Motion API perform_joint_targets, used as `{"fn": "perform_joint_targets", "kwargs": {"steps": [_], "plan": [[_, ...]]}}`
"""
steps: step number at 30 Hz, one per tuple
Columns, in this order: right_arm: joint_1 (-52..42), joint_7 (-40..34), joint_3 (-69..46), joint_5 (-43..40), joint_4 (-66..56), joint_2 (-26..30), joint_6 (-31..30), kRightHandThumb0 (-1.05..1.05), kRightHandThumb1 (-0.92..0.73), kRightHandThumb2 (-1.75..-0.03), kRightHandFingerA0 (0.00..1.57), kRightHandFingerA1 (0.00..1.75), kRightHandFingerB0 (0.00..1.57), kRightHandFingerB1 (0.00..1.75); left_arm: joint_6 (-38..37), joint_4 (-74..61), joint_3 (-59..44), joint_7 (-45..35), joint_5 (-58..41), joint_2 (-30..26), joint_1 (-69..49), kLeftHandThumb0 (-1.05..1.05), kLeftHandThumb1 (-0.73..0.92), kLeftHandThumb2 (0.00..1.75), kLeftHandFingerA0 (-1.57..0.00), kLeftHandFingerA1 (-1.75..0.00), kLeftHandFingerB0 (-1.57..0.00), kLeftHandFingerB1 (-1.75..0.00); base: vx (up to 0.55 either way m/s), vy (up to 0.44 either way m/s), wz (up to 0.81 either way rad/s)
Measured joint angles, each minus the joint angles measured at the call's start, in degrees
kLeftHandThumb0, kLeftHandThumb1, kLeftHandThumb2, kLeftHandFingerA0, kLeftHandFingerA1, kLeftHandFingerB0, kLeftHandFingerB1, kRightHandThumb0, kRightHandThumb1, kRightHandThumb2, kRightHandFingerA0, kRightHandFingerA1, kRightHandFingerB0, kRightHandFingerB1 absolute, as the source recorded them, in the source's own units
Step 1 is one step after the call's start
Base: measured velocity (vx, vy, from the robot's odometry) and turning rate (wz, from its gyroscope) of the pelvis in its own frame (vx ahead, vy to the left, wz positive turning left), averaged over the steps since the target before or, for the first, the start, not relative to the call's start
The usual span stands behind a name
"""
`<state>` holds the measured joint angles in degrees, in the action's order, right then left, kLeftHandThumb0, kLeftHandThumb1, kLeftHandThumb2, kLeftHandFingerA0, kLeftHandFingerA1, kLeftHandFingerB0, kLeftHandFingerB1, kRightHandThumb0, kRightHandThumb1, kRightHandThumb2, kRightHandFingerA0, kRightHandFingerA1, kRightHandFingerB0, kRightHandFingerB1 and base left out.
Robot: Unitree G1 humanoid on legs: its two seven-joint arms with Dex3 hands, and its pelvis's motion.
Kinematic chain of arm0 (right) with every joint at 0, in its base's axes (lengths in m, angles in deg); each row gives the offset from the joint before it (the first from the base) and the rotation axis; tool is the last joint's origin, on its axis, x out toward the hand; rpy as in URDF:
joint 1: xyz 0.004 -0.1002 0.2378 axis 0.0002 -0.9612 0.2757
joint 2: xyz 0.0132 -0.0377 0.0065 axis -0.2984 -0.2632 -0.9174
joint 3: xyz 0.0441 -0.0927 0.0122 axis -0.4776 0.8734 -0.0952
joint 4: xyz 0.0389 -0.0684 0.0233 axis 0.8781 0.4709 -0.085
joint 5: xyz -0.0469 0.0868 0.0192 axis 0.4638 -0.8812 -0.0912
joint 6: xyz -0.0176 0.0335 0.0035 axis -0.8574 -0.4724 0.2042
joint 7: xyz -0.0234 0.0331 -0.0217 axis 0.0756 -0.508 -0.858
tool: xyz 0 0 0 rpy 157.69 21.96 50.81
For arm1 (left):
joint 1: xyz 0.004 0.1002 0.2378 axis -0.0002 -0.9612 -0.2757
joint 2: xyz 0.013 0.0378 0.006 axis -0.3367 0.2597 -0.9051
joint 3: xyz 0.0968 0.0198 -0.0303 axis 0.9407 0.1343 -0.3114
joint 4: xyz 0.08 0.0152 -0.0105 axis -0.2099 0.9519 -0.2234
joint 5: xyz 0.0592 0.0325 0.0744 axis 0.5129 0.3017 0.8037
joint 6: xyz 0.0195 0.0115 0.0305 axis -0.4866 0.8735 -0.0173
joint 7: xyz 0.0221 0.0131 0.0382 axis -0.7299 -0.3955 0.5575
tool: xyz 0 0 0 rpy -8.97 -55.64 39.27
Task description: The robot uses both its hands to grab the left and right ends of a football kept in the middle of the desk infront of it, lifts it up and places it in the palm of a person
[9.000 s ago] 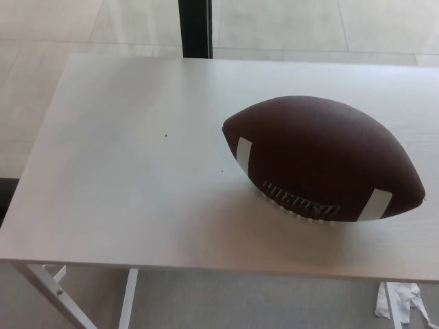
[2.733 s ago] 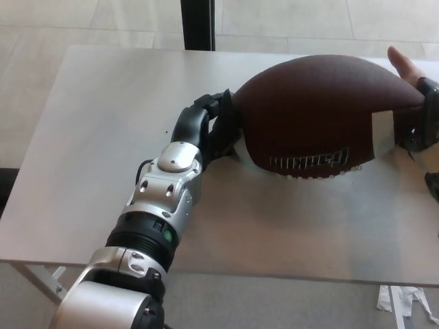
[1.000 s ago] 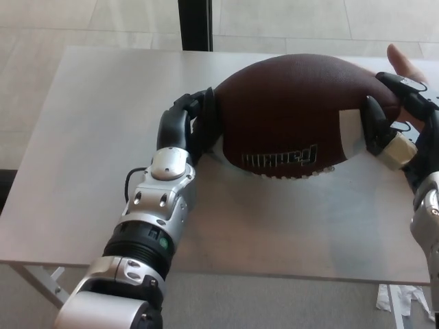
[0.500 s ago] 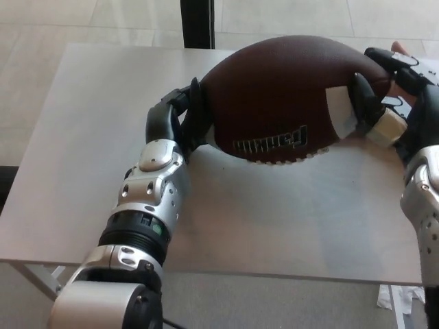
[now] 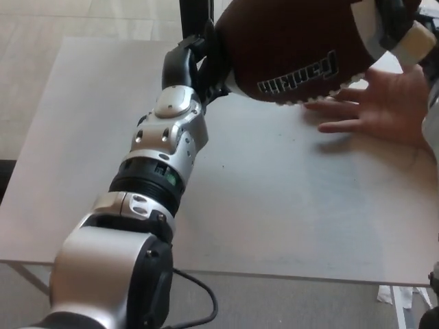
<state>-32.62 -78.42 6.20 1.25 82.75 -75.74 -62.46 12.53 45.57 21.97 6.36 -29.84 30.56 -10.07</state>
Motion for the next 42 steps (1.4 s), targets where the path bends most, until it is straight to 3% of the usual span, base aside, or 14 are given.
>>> {"fn": "perform_joint_targets", "kwargs": {"steps": [1, 2, 6, 7, 10, 11, 16, 20, 21, 22, 32, 38, 40, 42], "plan": [[0.9, 0.0, -0.5, 0.0, 0.6, 0.2, 0.0, -0.23, -0.65, -0.67, 1.05, 1.58, 0.87, 0.78, 0.7, 0.7, 0.8, 0.0, 0.3, -0.5, 1.3, -0.44, 0.73, 0.65, -0.68, -1.5, -0.5, -0.86, 0.0, 0.0, 0.0], [1.3, 0.0, -0.9, 0.0, 1.0, 0.2, 0.0, -0.2, -0.66, -0.68, 1.01, 1.55, 0.86, 0.78, 1.3, 1.2, 2.1, -0.1, 0.6, -0.9, 2.2, -0.33, 0.65, 0.61, -0.64, -1.34, -0.48, -0.48, 0.0, 0.0, 0.0], [2.7, -0.2, -3.5, -0.3, 3.7, 0.8, 0.0, -0.18, -0.63, -0.71, 1.02, 1.5, 0.86, 0.79, 3.5, 3.8, 8.5, -0.4, 2.9, -3.0, 6.6, -0.12, 0.61, 0.57, -0.66, -1.55, -0.29, -0.35, 0.0, 0.0, 0.0], [2.9, -0.2, -4.0, -0.4, 4.4, 0.9, 0.0, -0.16, -0.64, -0.71, 1.02, 1.49, 0.88, 0.79, 4.0, 4.2, 9.8, -0.6, 3.3, -3.3, 7.4, -0.31, 0.47, 0.84, -0.8, -1.14, -0.54, -0.65, 0.0, 0.0, 0.0], [3.6, -0.4, -5.5, -0.4, 7.2, 1.6, 0.0, -0.19, -0.64, -0.74, 1.03, 1.5, 0.86, 0.83, 5.6, 6.0, 14.9, -1.0, 5.2, -4.2, 10.2, -0.28, 0.61, 0.59, -0.7, -1.31, -0.67, -0.55, 0.0, 0.0, 0.0], [3.7, -0.4, -5.8, -0.4, 7.9, 1.8, 0.0, -0.13, -0.66, -0.73, 1.04, 1.48, 0.86, 0.84, 6.0, 6.4, 16.1, -1.1, 5.7, -4.4, 10.8, -0.24, 0.6, 0.56, -0.82, -0.91, -0.75, -0.55, 0.0, 0.0, 0.0], [5.3, -1.2, -7.9, -0.4, 13.5, 2.6, 0.1, -0.16, -0.66, -0.66, 0.97, 1.48, 0.87, 0.77, 8.5, 9.2, 23.6, -2.2, 8.9, -4.8, 14.8, -0.13, 0.62, 0.58, -0.76, -1.18, -0.52, -0.48, 0.0, 0.0, 0.0], [6.4, -2.7, -9.1, -0.3, 18.2, 2.9, 0.9, -0.19, -0.68, -0.62, 0.97, 1.53, 0.84, 0.71, 10.2, 10.8, 28.8, -3.2, 11.7, -4.7, 17.4, -0.2, 0.62, 0.56, -0.72, -0.89, -0.72, -0.58, 0.0, 0.0, 0.0], [6.5, -3.1, -9.1, -0.2, 19.2, 3.0, 1.1, -0.17, -0.69, -0.63, 0.99, 1.52, 0.83, 0.7, 10.4, 11.0, 29.8, -3.5, 12.4, -4.6, 17.7, -0.28, 0.48, 0.83, -0.74, -0.96, -0.59, -0.66, 0.0, 0.0, 0.0], [6.7, -3.5, -9.2, -0.1, 20.3, 3.2, 1.3, -0.19, -0.69, -0.64, 1.02, 1.47, 0.88, 0.77, 10.7, 11.4, 31.2, -3.8, 13.2, -4.6, 18.1, -0.2, 0.59, 0.58, -0.68, -1.25, -0.59, -0.52, 0.0, 0.0, 0.0], [7.5, -8.4, -15.2, -1.2, 25.2, 3.9, 2.9, -0.15, -0.8, -0.66, 0.87, 1.67, 0.74, 0.91, 12.9, 12.9, 34.4, -4.9, 18.7, 1.7, 19.2, -0.33, 0.41, 0.78, -0.77, -0.91, -0.64, -0.64, 0.0, 0.0, 0.0], [7.1, -9.0, -17.2, -2.3, 25.6, 4.5, 3.8, -0.14, -0.77, -0.63, 1.0, 1.41, 0.84, 0.78, 12.9, 12.9, 33.5, -3.2, 20.6, 3.7, 19.0, -0.2, 0.58, 0.56, -0.74, -1.09, -0.67, -0.58, 0.0, 0.0, 0.0], [6.7, -9.1, -17.8, -2.9, 25.7, 4.5, 4.1, -0.18, -0.76, -0.62, 0.98, 1.41, 0.79, 0.73, 12.9, 12.9, 33.3, -2.3, 21.1, 3.9, 18.8, -0.26, 0.45, 0.8, -0.75, -0.95, -0.65, -0.68, 0.0, 0.0, 0.0], [5.8, -9.2, -17.9, -3.3, 25.8, 4.5, 4.8, -0.17, -0.77, -0.63, 1.0, 1.41, 0.8, 0.75, 12.9, 12.8, 33.4, -1.4, 21.8, 3.9, 18.6, -0.17, 0.59, 0.56, -0.73, -1.11, -0.68, -0.61, 0.0, 0.0, 0.0]]}}
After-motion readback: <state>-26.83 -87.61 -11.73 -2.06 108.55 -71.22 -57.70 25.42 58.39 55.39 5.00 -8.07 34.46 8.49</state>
